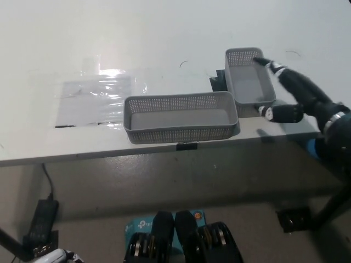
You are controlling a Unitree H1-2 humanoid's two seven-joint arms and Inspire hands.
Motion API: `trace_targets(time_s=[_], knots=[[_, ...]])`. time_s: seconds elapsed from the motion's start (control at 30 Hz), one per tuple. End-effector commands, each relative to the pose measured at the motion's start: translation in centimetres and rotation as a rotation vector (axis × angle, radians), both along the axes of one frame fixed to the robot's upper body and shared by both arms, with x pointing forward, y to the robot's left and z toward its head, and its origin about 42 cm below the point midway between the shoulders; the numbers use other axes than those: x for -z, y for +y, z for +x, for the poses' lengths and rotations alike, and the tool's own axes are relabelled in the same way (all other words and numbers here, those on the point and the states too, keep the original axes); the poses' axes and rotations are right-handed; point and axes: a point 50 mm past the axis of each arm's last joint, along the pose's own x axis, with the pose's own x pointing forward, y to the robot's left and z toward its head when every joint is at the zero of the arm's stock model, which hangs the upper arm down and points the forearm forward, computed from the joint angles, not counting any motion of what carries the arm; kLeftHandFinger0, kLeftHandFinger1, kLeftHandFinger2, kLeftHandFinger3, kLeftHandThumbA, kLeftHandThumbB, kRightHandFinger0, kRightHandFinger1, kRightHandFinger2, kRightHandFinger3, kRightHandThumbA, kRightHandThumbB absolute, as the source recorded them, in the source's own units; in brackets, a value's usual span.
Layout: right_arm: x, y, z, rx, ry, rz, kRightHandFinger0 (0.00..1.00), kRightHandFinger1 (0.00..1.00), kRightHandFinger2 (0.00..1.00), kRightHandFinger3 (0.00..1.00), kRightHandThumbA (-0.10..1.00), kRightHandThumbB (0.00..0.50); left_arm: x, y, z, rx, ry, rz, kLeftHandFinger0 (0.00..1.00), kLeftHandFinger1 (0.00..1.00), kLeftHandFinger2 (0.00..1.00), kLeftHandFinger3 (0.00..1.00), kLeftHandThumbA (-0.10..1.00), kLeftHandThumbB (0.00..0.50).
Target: The robot uses its right hand to pick up the grey box kept on the middle on the desk and place it on top of another box next to it in a right angle
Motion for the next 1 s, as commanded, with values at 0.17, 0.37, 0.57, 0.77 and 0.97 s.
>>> trace_targets(time_s=[0.17, 0.37, 0.57, 0.77, 0.97], knots=[[-2.4, 1.6, 1.9, -0.028, -0.026, -0.215, 1.00, 1.00, 1.00, 1.00, 0.60, 0.488, -1.6, 1.1, 1.0, 0.000, -0.023, 0.017, 0.44, 0.41, 0.58, 0.63, 0.40, 0.360], [-2.1, 1.3, 3.0, -0.023, -0.030, -0.286, 1.00, 1.00, 1.00, 1.00, 0.53, 0.462, -1.6, 1.0, 0.9, 0.005, -0.023, 0.025, 0.48, 0.44, 0.61, 0.66, 0.41, 0.353], [-2.6, -1.0, 5.3, 0.029, -0.038, -0.309, 1.00, 1.00, 1.00, 1.00, 0.50, 0.418, -1.5, 1.0, 0.7, 0.000, -0.018, 0.015, 0.47, 0.44, 0.61, 0.67, 0.41, 0.354], [-1.3, -2.2, 6.6, 0.054, -0.041, -0.353, 1.00, 1.00, 1.00, 1.00, 0.47, 0.395, -1.7, 1.0, 1.0, 0.003, -0.023, 0.027, 0.44, 0.40, 0.57, 0.62, 0.42, 0.350], [0.7, -1.0, 6.2, -0.006, -0.052, -0.381, 1.00, 1.00, 1.00, 1.00, 0.44, 0.384, -1.9, 1.1, 1.3, 0.005, -0.026, 0.021, 0.45, 0.40, 0.57, 0.59, 0.42, 0.365]])
